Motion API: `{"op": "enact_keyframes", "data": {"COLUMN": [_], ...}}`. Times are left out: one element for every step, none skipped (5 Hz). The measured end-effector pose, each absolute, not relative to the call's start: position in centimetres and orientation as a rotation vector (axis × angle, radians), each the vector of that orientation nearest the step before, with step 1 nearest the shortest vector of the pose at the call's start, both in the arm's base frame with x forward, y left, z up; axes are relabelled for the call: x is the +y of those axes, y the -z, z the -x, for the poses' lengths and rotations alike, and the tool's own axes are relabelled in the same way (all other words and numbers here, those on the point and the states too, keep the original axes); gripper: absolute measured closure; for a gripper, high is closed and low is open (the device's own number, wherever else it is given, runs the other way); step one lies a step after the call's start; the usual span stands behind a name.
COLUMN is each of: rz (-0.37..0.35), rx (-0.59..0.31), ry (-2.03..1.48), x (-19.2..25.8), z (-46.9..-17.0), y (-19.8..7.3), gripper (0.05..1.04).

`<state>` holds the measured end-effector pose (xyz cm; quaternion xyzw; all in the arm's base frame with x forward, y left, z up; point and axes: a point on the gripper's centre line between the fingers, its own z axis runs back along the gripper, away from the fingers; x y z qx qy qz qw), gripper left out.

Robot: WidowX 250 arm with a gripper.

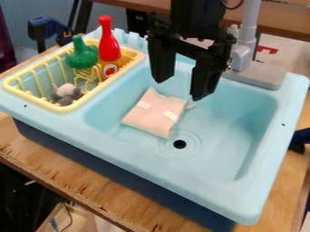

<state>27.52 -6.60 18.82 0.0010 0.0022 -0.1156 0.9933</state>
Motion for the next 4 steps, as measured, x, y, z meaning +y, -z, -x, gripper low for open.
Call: {"op": "enact_keyframes", "data": {"rz": [-0.005,-0.01,-0.027,-0.068], "rx": [0.032,0.056,0.056,0.051], "ry": [0.232,0.218,0.19,0.155], "x": [-6.6,-5.8,-4.8,-3.8], "z": [-27.5,-28.6,-29.9,-31.0], "y": [-18.1,-17.1,-16.3,-14.8], "gripper": [0.085,0.084,0.085,0.085]}}
